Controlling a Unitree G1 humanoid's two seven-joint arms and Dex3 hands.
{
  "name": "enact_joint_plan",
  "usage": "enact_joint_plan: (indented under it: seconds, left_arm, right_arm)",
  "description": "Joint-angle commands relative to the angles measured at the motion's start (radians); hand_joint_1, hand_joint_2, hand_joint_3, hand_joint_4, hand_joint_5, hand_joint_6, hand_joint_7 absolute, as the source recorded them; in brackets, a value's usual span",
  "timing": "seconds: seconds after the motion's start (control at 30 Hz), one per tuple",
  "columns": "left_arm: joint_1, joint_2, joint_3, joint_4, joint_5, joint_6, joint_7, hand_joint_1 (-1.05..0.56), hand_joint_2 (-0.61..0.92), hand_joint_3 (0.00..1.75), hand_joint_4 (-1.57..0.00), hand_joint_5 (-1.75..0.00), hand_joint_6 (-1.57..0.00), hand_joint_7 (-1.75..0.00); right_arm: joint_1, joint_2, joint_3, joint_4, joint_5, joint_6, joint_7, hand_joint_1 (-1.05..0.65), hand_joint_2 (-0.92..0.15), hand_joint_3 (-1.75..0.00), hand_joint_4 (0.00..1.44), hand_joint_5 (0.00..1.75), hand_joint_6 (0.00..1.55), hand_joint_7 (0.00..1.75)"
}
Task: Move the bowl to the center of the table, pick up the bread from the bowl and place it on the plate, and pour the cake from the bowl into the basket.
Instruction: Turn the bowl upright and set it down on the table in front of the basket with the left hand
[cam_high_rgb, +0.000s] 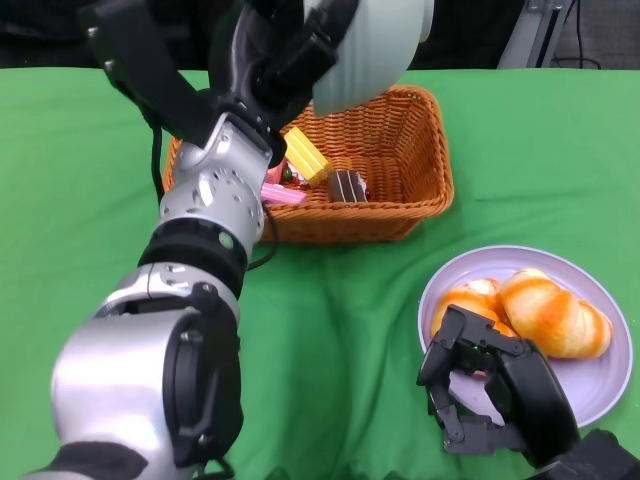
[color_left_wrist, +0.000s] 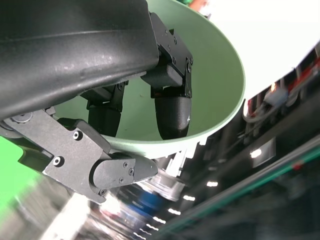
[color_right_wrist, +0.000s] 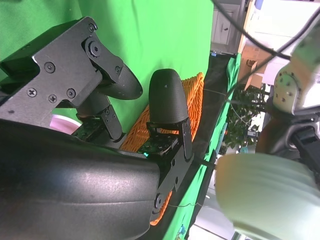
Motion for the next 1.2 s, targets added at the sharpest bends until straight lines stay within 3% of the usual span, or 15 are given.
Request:
enact_joint_plan:
  seconds: [0.03, 0.33, 0.47, 0.5, 0.53, 0.63, 0.67, 0.73, 1.03, 1.2]
  left_arm:
    - [0.021, 0.04, -0.079, -0.016, 0.101, -0.152, -0.017, -0.17, 0.64, 0.95, -0.71, -1.75, -0.66, -1.56]
    - [0.079, 0.138, -0.287, 0.002, 0.407, -0.454, 0.161, -0.17, 0.75, 0.83, -0.73, -1.75, -0.67, -1.43]
    - [0.078, 0.148, -0.312, 0.015, 0.442, -0.487, 0.201, -0.17, 0.76, 0.82, -0.72, -1.75, -0.66, -1.44]
    - [0.083, 0.188, -0.365, 0.009, 0.525, -0.528, 0.262, -0.16, 0.76, 0.82, -0.72, -1.75, -0.66, -1.44]
    - [0.087, 0.218, -0.408, 0.005, 0.588, -0.56, 0.313, -0.18, 0.8, 0.7, -0.72, -1.75, -0.66, -1.41]
    - [0.09, 0.269, -0.487, 0.005, 0.711, -0.608, 0.44, -0.19, 0.84, 0.61, -0.72, -1.75, -0.65, -1.39]
    - [0.09, 0.283, -0.509, 0.004, 0.748, -0.617, 0.485, -0.21, 0.85, 0.59, -0.71, -1.75, -0.7, -1.27]
    - [0.098, 0.317, -0.554, 0.002, 0.821, -0.638, 0.582, -0.21, 0.86, 0.58, -0.71, -1.75, -0.74, -1.19]
    - [0.149, 0.456, -0.739, -0.007, 1.096, -0.71, 1.005, -0.18, 0.77, 0.77, -0.7, -1.74, -0.69, -1.38]
    - [0.166, 0.491, -0.796, 0.002, 1.156, -0.724, 1.123, -0.18, 0.73, 0.81, -0.72, -1.71, -0.67, -1.39]
  right_arm:
    - [0.002, -0.005, 0.0, -0.001, 0.015, 0.004, 0.004, -0.08, -0.44, -1.33, 0.87, 1.75, 0.66, 1.63]
    - [0.006, -0.007, -0.002, -0.005, 0.009, 0.006, -0.003, -0.07, -0.44, -1.34, 0.87, 1.75, 0.65, 1.64]
    - [0.006, -0.007, -0.002, -0.004, 0.01, 0.005, -0.002, -0.07, -0.44, -1.34, 0.87, 1.75, 0.65, 1.64]
    - [0.005, -0.008, -0.003, -0.002, 0.01, 0.002, -0.002, -0.07, -0.44, -1.33, 0.87, 1.75, 0.65, 1.64]
    - [0.004, -0.01, -0.004, -0.001, 0.01, 0.0, -0.002, -0.09, -0.45, -1.32, 0.86, 1.75, 0.65, 1.64]
    - [0.004, -0.011, -0.005, 0.0, 0.012, 0.0, 0.0, -0.09, -0.46, -1.3, 0.85, 1.75, 0.65, 1.63]
    - [0.004, -0.011, -0.005, -0.001, 0.014, 0.002, 0.002, -0.08, -0.46, -1.3, 0.85, 1.75, 0.65, 1.63]
    - [0.005, -0.012, -0.005, -0.001, 0.014, 0.003, 0.001, -0.07, -0.47, -1.3, 0.85, 1.75, 0.65, 1.63]
    - [0.008, -0.014, -0.01, -0.009, 0.047, 0.019, 0.025, -0.03, -0.45, -1.34, 0.86, 1.75, 0.64, 1.62]
    - [0.009, -0.018, -0.013, -0.013, 0.047, 0.024, 0.027, -0.04, -0.45, -1.35, 0.85, 1.75, 0.63, 1.62]
